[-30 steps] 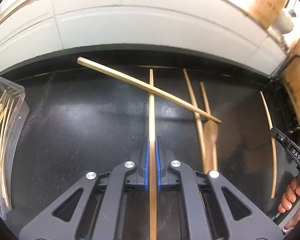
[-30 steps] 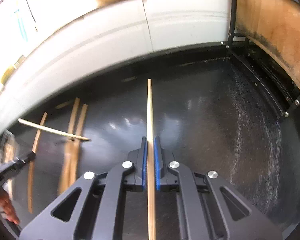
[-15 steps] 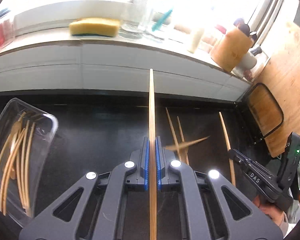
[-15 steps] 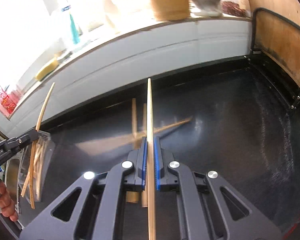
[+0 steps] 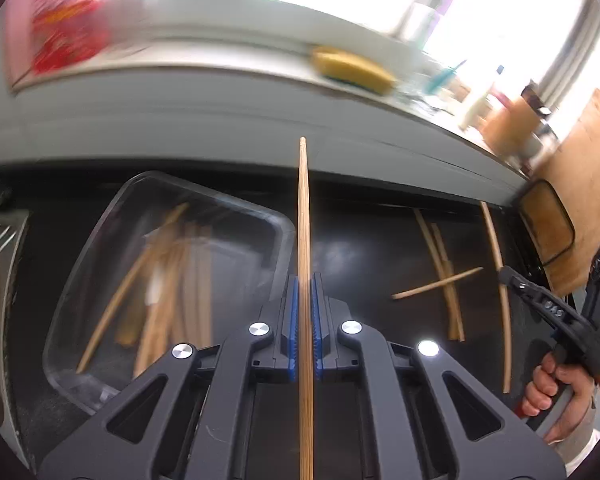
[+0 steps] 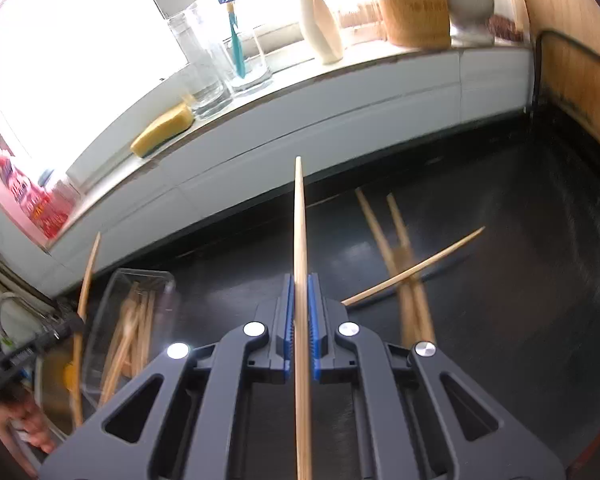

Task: Organize utensils
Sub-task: 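Carry both held chopsticks toward the clear plastic tray, then lower both held chopsticks into the clear plastic tray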

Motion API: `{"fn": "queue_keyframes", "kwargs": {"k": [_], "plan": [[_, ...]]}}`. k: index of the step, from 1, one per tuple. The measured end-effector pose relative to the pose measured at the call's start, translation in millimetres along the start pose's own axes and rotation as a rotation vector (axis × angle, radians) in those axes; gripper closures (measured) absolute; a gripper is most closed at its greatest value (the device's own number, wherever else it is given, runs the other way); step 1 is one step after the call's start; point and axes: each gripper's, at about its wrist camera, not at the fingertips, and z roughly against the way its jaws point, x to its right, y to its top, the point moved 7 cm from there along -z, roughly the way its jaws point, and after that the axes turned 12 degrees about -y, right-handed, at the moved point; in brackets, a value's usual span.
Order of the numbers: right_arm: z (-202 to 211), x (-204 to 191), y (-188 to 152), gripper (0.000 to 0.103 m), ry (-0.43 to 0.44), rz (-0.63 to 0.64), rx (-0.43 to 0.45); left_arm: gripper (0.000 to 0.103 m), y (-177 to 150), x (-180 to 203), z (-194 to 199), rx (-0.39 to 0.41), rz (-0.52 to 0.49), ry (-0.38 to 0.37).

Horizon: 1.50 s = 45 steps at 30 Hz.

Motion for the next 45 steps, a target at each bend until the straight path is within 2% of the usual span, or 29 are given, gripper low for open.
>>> {"fn": "queue_keyframes", "kwargs": {"k": [4, 12, 19, 27, 31, 38, 45], "plan": [[4.9, -37.2, -14.6, 0.096, 0.063, -0.019, -0.019, 0.098, -6.1, -37.7, 12.2, -0.034, 0.019, 0.012], [7.6, -128.9, -48.9, 0.096, 0.21, -0.05, -0.1, 0.097, -0.6, -80.9, 34.1, -0.106, -0.001, -0.002], [12.4, -181.1, -71.6, 0.096, 0.235, 0.015, -0.124, 0.097, -3.5, -100.8, 54.1, -0.095, -0.024, 0.011], [13.7, -210.1, -81.4, 0.096, 0.232, 0.043, -0.136, 0.097, -5.9, -108.4, 61.3, -0.115, -0.069, 0.038], [4.6, -221.1, -92.5, 0.095, 0.225, 0.046, -0.177, 0.097, -6.4, -112.3, 58.0, -0.141, -0.068, 0.035], [-2.6, -226.1, -107.9, 0.096, 0.202, 0.028, -0.229, 0.097, -6.6, -125.1, 51.2, -0.178, -0.055, 0.035], [-4.8, -231.1, -109.5, 0.095, 0.187, 0.033, -0.239, 0.097, -9.2, -134.6, 47.0, -0.223, -0.056, 0.02]]}}
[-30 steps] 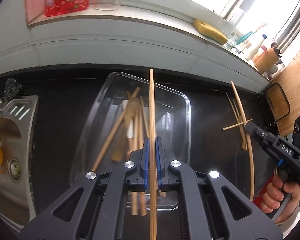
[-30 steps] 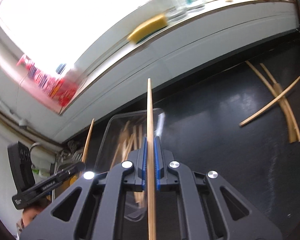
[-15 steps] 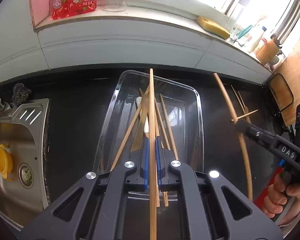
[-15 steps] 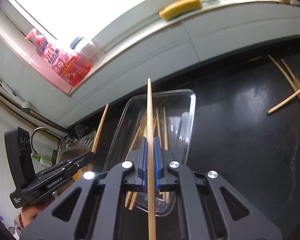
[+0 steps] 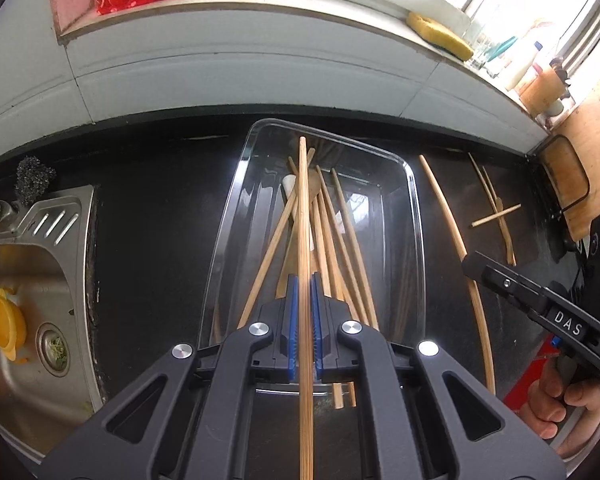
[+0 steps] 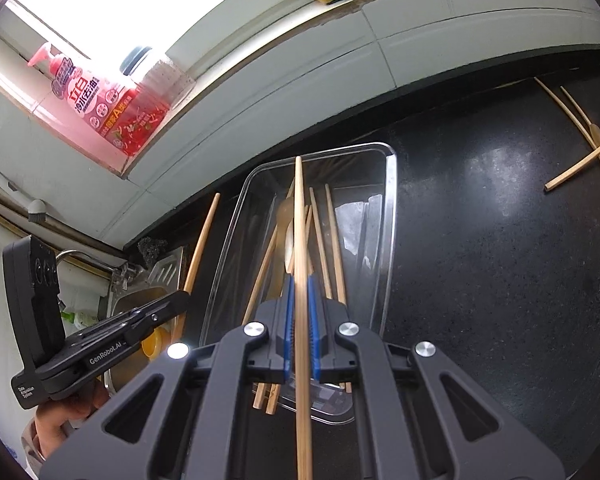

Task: Organize utensils
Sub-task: 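Lower both held chopsticks into the clear plastic tray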

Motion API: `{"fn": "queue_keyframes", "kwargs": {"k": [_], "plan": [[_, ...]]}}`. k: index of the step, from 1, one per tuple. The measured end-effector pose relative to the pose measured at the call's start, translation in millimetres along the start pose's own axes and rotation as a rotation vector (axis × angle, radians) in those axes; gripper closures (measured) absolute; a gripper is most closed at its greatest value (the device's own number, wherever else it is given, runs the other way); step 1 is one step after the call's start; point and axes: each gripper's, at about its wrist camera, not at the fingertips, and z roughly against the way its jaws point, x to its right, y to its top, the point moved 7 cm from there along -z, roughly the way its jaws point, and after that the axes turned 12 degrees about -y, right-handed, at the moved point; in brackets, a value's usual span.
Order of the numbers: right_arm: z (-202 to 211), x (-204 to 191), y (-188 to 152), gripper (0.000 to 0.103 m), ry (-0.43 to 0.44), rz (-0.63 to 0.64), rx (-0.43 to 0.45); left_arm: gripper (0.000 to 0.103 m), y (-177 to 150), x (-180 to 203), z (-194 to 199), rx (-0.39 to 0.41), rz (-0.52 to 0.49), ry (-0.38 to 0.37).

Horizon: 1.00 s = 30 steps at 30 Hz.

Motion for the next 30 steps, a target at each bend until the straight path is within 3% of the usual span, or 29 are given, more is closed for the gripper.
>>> {"fn": "queue_keyframes", "kwargs": {"k": [30], "plan": [[-9.4, -7.4, 9.3, 0.096, -0.04, -0.009, 0.025, 0.097, 19.3, -4.7, -27.7, -0.067, -0.027, -0.008]]}}
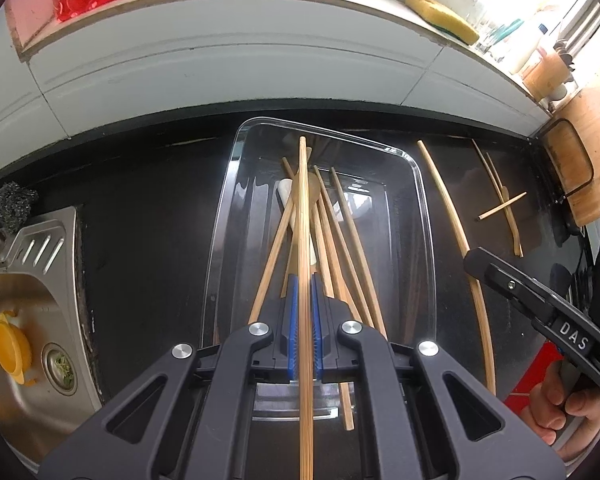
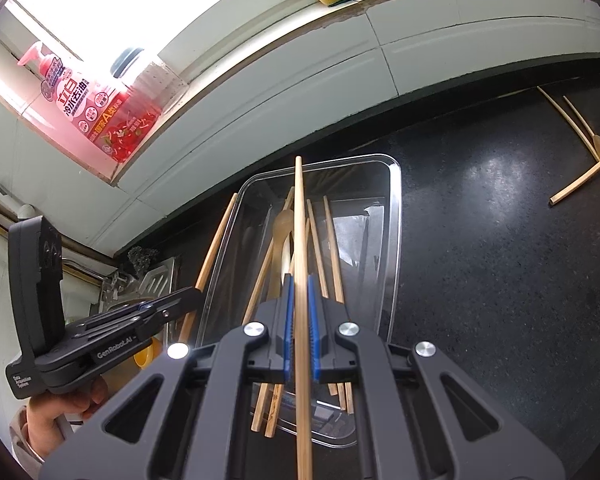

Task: Organize utensils
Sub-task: 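Lower both held chopsticks into the clear plastic tray, then open both grippers to drop the chopsticks into the tray, then move both grippers back toward the remaining chopsticks and spoon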

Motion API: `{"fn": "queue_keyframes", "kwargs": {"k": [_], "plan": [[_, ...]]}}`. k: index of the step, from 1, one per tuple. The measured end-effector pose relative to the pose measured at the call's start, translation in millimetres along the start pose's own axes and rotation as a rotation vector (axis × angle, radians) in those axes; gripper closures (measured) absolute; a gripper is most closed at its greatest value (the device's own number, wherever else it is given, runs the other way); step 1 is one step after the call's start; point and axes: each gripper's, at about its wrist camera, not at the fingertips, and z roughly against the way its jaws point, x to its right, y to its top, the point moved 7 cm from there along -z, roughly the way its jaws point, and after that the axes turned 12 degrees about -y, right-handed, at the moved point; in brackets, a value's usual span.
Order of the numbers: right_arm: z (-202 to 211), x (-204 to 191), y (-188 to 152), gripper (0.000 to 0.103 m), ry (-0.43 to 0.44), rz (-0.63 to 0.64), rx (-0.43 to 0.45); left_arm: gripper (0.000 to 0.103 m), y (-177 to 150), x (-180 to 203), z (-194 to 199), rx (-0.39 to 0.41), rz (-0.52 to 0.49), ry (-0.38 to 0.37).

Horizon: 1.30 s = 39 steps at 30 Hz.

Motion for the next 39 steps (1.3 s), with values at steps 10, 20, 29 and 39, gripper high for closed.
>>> {"fn": "queue_keyframes", "kwargs": {"k": [10, 20, 29, 39], "plan": [[-23.4, -3.8, -1.7, 0.095, 0.01, -0.019, -0.068, 0.097, 1.5, -16.3, -19.3, -0.019, 0.053, 0.003], [-0.1, 5.7, -14.9, 0.007, -0.085, 0.229, 0.05, 0.006, 31.4, -33.1, 23.4, 0.094, 0.143, 0.041], [23.5, 71.7, -5.3, 0.007, -0.176, 0.187, 0.099, 0.006, 49.2, 16.0, 19.8, 0.138, 0.087, 0.026], [40.0, 226.3, -10.5, 0.007, -0.328, 0.004, 0.011, 0.006, 28.5, 144.1, -70.3, -0.028, -0.072, -0.069]]}}
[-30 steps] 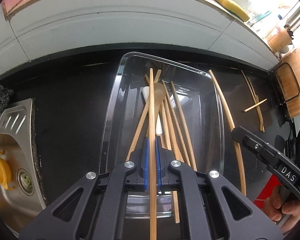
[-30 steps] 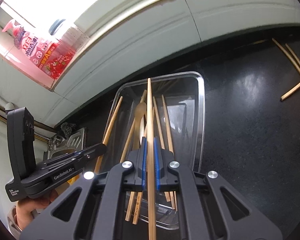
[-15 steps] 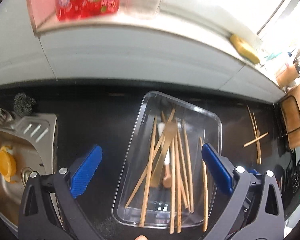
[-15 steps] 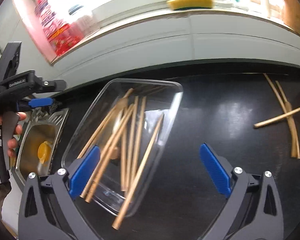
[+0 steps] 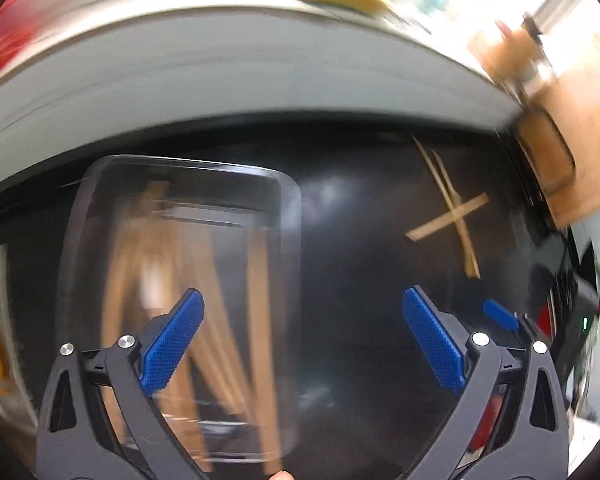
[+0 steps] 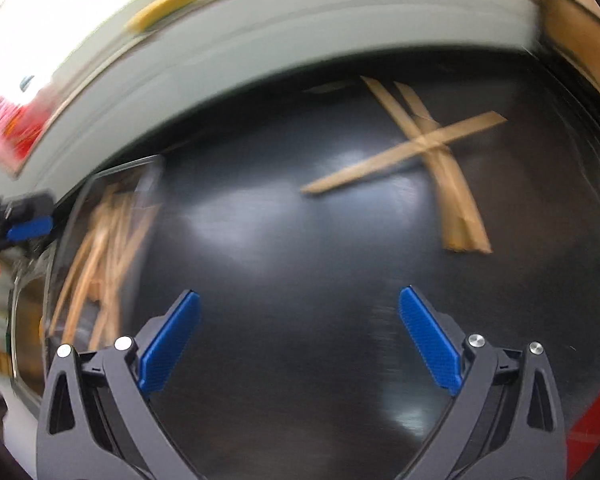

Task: Organize utensils
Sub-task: 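Move both grippers back toward the remaining chopsticks and spoon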

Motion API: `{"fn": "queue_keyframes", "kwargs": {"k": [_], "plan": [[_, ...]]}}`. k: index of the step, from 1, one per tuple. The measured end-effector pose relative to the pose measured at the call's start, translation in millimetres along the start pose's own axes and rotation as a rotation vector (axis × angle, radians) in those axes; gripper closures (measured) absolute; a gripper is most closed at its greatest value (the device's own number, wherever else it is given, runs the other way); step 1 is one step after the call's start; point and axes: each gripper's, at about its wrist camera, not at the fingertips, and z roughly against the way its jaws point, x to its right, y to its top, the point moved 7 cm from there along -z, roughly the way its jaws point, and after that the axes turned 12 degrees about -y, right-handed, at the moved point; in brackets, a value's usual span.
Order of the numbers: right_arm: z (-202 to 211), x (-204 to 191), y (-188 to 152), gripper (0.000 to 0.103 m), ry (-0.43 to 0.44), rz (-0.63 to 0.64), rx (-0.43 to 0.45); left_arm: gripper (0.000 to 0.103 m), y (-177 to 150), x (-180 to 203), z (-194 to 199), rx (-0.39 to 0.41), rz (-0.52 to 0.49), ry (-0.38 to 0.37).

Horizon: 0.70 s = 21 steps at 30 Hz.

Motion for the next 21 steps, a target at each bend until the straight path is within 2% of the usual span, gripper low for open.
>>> {"fn": "queue_keyframes", "kwargs": {"k": [3, 9, 12, 13, 15, 18, 21], "plan": [[-6.2, 60.7, 7.3, 0.007, -0.062, -0.065, -0.017, 0.006, 1.9, 42.2, -38.0, -0.042, -0.058, 0.006], [-11.9, 145.2, 14.6, 0.007, -0.133, -0.094, -0.017, 0.006, 20.0, 103.8, -100.1, -0.081, -0.163, 0.066], [-24.8, 177.6, 10.2, 0.007, -0.15, -0.097, -0.046, 0.006, 33.0, 124.5, -132.3, -0.076, -0.302, 0.16], [-27.4, 182.2, 9.0, 0.007, -0.162, -0.097, -0.048, 0.006, 37.1, 130.8, -148.3, -0.081, -0.364, 0.205], [-31.1, 193.6, 10.1, 0.007, -0.193, -0.087, -0.03, 0.006, 39.7, 136.7, -171.9, -0.112, -0.418, 0.233], [-40.6, 194.5, 21.3, 0.007, -0.176, -0.027, -0.011, 0.006, 38.2, 144.7, -208.4, -0.198, -0.466, 0.204], [-48.2, 187.2, 37.2, 0.007, -0.163, 0.007, 0.012, 0.006, 34.7, 148.2, -226.3, -0.242, -0.529, 0.21]]}}
